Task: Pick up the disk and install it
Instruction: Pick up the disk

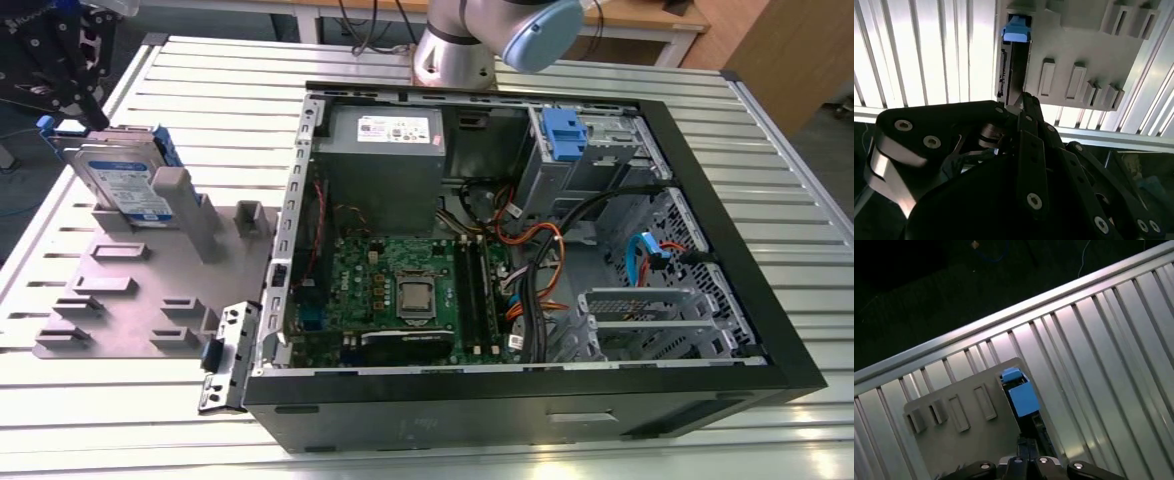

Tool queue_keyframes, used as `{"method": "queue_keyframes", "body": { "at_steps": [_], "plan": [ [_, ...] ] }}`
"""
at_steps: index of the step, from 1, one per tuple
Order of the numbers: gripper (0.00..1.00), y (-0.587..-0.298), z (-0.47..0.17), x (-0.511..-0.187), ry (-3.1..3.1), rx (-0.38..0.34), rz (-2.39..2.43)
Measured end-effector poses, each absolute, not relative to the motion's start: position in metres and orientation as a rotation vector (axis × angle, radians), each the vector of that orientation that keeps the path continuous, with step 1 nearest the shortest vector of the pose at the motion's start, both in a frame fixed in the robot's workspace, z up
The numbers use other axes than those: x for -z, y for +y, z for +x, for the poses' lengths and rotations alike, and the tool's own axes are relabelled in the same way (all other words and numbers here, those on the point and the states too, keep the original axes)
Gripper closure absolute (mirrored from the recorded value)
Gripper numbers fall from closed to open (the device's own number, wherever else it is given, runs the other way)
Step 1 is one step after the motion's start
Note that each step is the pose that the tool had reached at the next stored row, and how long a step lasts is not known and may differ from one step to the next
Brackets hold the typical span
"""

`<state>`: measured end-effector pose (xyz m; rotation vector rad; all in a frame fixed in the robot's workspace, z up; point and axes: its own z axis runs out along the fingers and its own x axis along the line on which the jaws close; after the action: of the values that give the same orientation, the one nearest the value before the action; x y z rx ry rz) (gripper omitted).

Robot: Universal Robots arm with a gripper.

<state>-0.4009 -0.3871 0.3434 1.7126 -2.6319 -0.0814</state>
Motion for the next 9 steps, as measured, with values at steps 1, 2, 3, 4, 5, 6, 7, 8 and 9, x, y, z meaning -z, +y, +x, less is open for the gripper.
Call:
{"method": "queue_keyframes", "body": {
  "at_steps": [1, 2, 3, 4, 5, 6, 7, 8, 9],
  "plan": [
    [0.89, -0.3871, -0.4009, -0.3431, -2.616, 0.081, 1.736],
    [0.89, -0.3871, -0.4009, -0.3428, -2.6, 0.081, 1.759],
    [0.89, -0.3871, -0.4009, -0.3425, -2.584, 0.081, 1.782],
    [0.89, -0.3871, -0.4009, -0.3422, -2.567, 0.081, 1.805],
    [0.89, -0.3871, -0.4009, -0.3419, -2.55, 0.081, 1.828],
    [0.89, -0.3871, -0.4009, -0.3416, -2.533, 0.081, 1.851],
    [0.89, -0.3871, -0.4009, -0.3413, -2.515, 0.081, 1.874],
    [0.89, -0.3871, -0.4009, -0.3411, -2.498, 0.081, 1.896],
    [0.89, -0.3871, -0.4009, -0.3408, -2.48, 0.081, 1.919]
  ]
}}
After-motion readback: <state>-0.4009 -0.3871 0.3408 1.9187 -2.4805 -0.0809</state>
